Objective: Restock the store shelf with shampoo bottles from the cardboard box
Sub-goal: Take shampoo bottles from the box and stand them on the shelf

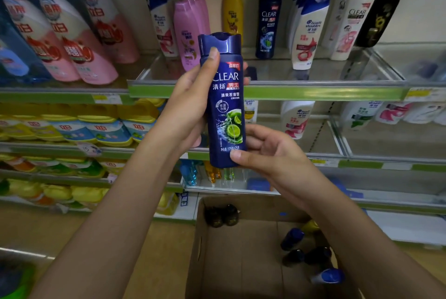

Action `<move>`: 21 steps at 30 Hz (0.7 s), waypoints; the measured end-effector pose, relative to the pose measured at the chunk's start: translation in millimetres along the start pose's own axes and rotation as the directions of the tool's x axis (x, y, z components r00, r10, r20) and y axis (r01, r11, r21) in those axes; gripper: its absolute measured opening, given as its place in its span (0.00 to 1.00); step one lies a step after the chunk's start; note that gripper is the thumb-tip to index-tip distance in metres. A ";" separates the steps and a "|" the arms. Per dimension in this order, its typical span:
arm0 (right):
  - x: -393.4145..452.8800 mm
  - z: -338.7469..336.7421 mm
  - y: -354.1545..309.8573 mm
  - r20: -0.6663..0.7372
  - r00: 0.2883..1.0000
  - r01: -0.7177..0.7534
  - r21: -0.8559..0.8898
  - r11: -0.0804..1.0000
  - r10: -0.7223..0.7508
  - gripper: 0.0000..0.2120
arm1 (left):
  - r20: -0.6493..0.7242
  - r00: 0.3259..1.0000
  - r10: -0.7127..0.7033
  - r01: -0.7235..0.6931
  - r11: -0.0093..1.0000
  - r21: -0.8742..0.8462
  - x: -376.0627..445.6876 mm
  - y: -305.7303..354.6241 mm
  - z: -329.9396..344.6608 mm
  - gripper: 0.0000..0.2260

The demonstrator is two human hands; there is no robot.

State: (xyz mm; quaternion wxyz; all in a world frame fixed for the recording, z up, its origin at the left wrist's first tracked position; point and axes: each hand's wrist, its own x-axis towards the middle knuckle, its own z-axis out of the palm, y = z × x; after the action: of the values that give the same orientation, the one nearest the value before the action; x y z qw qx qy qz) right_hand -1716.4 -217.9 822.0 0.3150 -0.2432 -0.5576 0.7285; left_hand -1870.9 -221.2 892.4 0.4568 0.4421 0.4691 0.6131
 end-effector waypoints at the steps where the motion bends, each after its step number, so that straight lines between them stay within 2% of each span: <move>1: -0.3 0.1 -0.7 -0.031 0.999 0.010 -0.008 1.000 -0.010 0.28 | -0.002 1.000 0.009 -0.009 0.999 0.033 1.6 0.0 -1.3 0.17; 4: -2.5 -0.8 -2.3 -0.126 0.990 0.057 -0.036 0.998 -0.061 0.29 | 0.003 0.996 0.090 -0.090 0.987 0.132 4.3 2.8 -3.1 0.14; 8: -7.9 -4.1 -5.3 -0.212 0.969 0.102 -0.109 0.989 -0.124 0.28 | 0.039 0.984 0.176 -0.180 0.968 0.175 11.2 8.8 -0.9 0.10; 14: -28.5 -16.9 -13.6 -0.348 0.923 0.115 -0.158 0.981 -0.164 0.29 | 0.173 0.968 0.184 -0.217 0.955 0.201 18.6 9.9 24.7 0.10; 21: -63.8 -37.3 -26.3 -0.466 0.861 0.128 -0.187 0.974 -0.203 0.29 | 0.296 0.931 0.214 -0.266 0.952 0.149 21.4 6.6 72.4 0.11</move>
State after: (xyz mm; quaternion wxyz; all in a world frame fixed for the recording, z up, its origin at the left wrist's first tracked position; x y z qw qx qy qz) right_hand -1641.6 -235.2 837.9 0.4861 -0.3909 -0.5335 0.5712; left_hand -1805.7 -188.9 913.6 0.3955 0.6182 0.3983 0.5503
